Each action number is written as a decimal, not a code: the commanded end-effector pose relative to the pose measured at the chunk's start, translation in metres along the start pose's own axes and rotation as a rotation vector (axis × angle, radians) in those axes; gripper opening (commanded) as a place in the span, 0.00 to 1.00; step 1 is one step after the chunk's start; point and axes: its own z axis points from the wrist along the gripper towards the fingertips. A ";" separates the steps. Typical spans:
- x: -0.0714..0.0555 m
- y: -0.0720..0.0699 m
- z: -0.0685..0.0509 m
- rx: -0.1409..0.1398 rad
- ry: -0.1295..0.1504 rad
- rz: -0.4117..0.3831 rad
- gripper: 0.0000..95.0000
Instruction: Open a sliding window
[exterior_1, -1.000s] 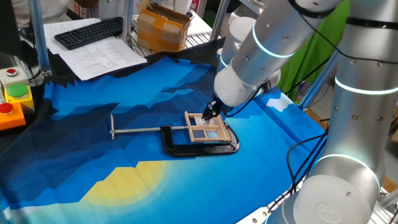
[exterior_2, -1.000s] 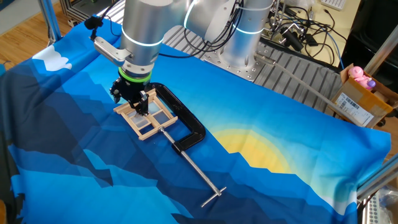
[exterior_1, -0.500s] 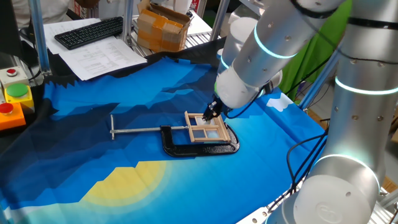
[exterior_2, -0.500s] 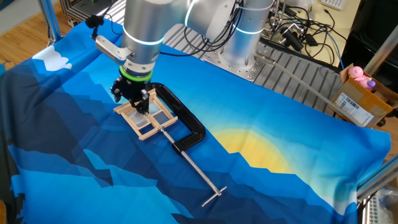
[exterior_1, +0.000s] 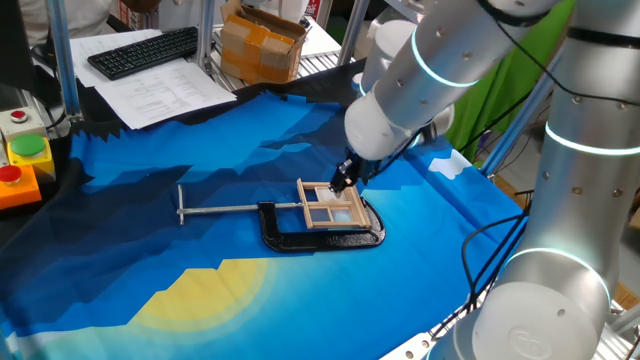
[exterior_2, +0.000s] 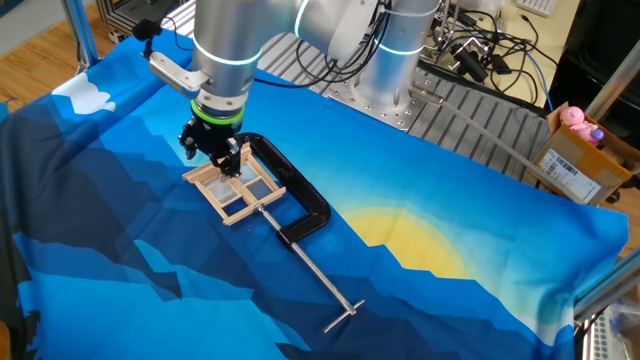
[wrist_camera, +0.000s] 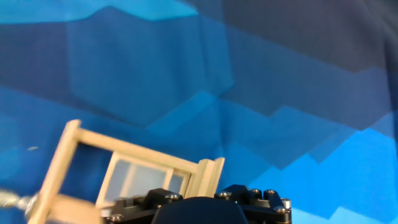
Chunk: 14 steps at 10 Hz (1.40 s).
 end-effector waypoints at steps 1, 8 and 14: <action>-0.001 0.000 -0.010 -0.060 0.029 0.018 0.80; 0.000 -0.002 -0.010 -0.066 0.024 0.012 0.80; -0.008 -0.006 -0.029 -0.128 0.036 0.011 0.80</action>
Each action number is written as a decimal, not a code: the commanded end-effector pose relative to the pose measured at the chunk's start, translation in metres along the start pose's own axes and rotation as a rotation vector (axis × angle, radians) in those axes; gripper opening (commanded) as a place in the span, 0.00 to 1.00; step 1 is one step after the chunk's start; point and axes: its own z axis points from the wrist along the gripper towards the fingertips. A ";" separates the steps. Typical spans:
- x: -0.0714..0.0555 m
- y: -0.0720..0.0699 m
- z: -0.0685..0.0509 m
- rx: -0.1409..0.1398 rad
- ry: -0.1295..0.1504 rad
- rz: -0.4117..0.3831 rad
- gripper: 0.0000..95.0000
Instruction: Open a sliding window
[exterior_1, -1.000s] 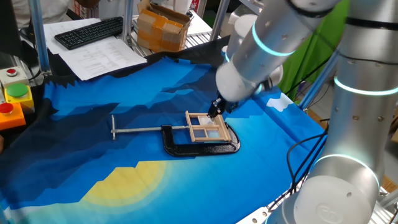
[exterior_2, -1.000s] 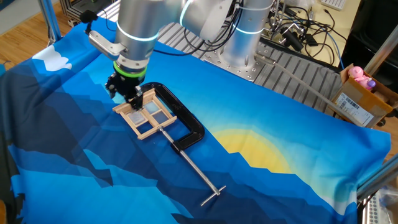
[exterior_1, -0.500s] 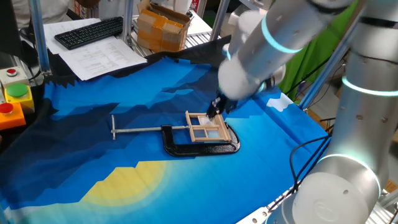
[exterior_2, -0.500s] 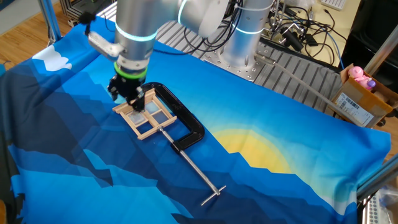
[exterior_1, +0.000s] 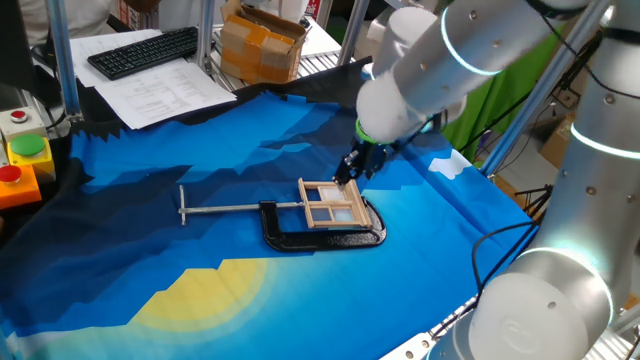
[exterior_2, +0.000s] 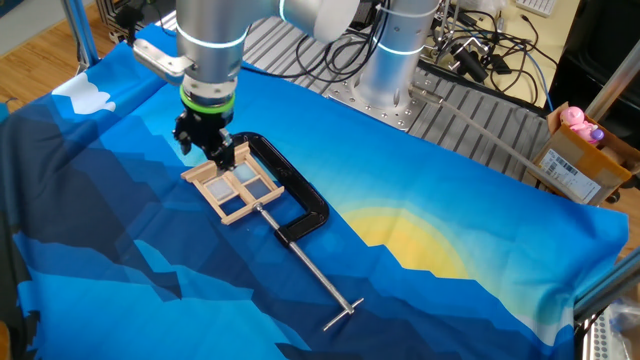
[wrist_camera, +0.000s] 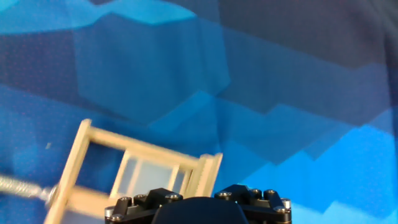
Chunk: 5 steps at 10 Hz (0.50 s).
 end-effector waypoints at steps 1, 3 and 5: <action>-0.008 0.003 -0.018 -0.070 0.036 0.006 0.80; -0.011 0.002 -0.030 -0.089 0.062 0.010 0.80; -0.008 0.003 -0.026 -0.092 0.063 0.005 0.80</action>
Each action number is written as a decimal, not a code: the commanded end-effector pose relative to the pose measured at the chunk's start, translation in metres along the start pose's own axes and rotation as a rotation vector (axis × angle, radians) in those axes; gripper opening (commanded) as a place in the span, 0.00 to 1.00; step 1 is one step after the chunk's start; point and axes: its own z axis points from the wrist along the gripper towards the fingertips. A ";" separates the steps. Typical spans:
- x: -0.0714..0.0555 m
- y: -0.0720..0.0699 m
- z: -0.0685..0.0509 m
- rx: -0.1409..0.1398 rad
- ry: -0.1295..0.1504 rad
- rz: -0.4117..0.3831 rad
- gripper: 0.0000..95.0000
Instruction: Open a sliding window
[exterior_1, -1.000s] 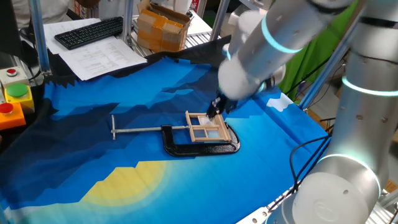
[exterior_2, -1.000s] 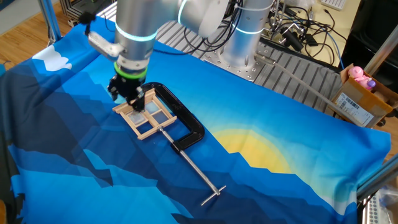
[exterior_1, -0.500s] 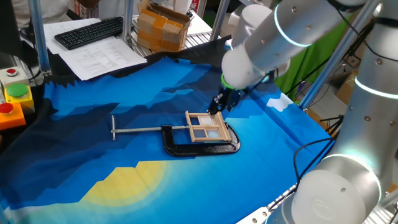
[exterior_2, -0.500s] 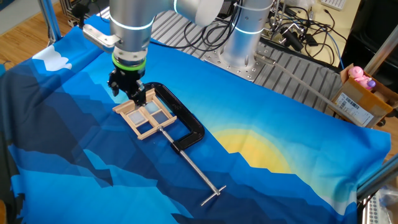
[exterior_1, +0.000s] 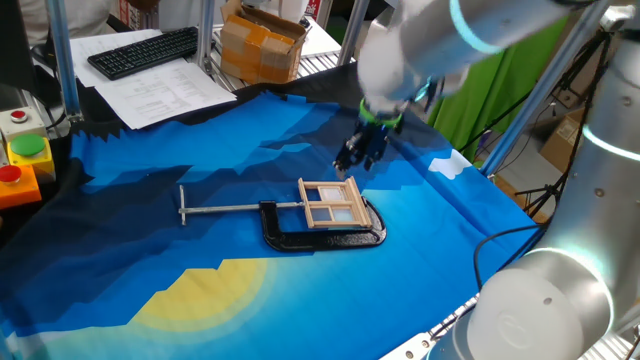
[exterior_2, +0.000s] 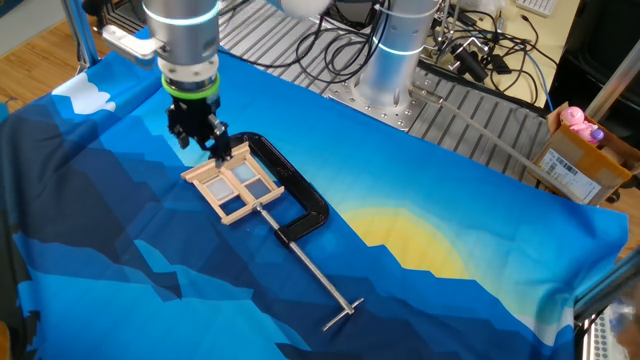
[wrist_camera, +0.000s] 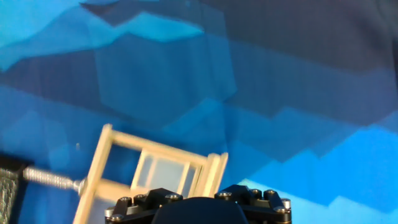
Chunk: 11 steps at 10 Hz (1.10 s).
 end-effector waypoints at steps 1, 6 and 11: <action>-0.007 -0.007 0.011 0.032 -0.027 0.002 0.80; -0.002 -0.008 0.029 0.028 -0.040 0.007 0.80; -0.001 -0.009 0.034 0.028 -0.042 0.006 0.80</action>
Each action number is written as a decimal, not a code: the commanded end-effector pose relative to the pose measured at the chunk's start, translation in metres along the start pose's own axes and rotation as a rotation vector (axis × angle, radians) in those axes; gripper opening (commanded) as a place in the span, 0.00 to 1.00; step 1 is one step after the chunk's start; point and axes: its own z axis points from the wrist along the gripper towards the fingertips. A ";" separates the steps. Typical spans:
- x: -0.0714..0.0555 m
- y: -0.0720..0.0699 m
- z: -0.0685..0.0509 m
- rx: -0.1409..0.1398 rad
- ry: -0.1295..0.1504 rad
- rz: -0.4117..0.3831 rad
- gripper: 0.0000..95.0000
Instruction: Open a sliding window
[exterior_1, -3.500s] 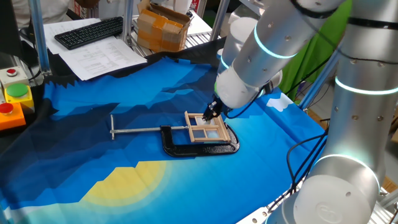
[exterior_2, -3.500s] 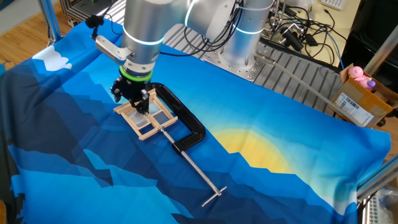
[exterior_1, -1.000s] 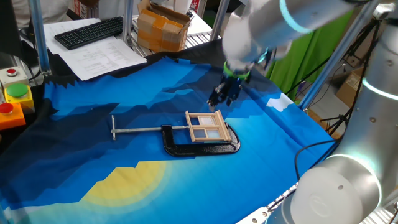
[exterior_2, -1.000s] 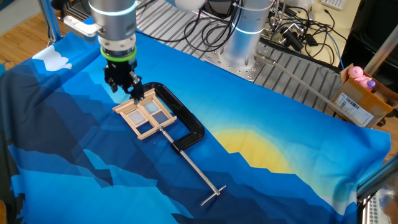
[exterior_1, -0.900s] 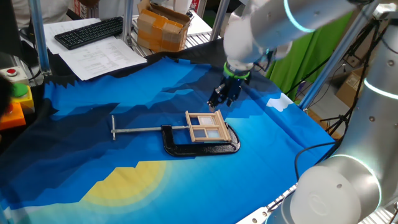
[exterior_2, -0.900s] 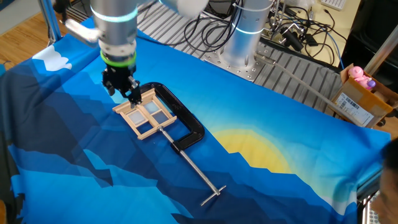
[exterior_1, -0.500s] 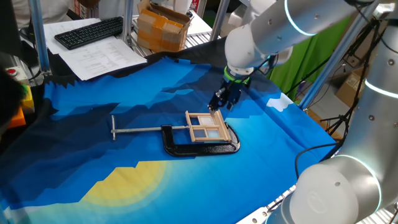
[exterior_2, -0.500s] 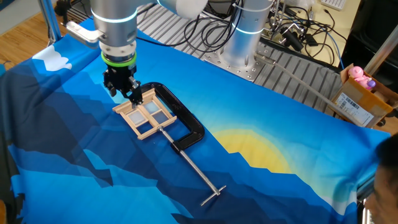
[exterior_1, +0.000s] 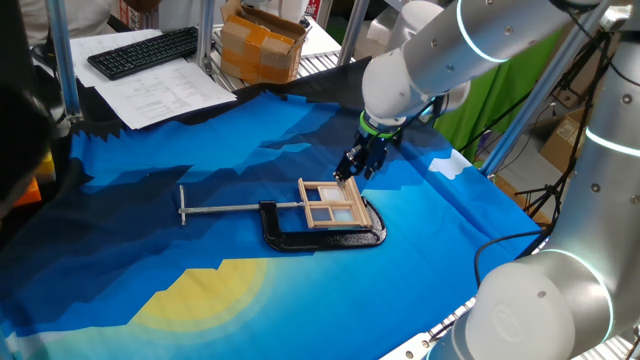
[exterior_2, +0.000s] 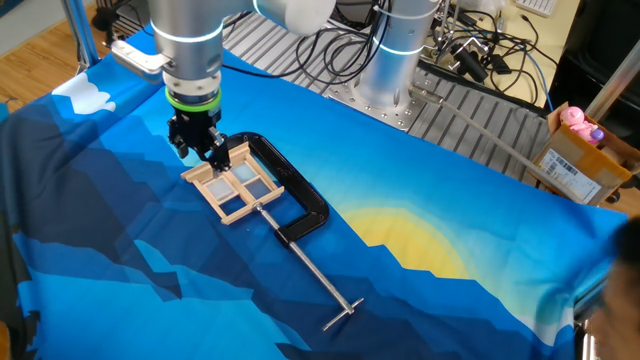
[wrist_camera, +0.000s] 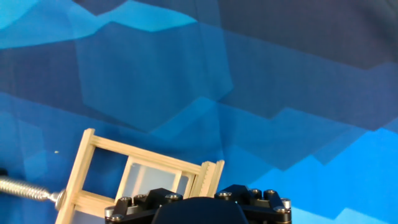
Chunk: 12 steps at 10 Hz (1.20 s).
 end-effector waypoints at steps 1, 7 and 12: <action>0.001 0.000 0.002 -0.001 -0.002 0.000 0.80; 0.005 -0.002 0.011 0.009 -0.013 0.003 0.80; 0.007 -0.004 0.016 0.037 -0.027 -0.007 0.80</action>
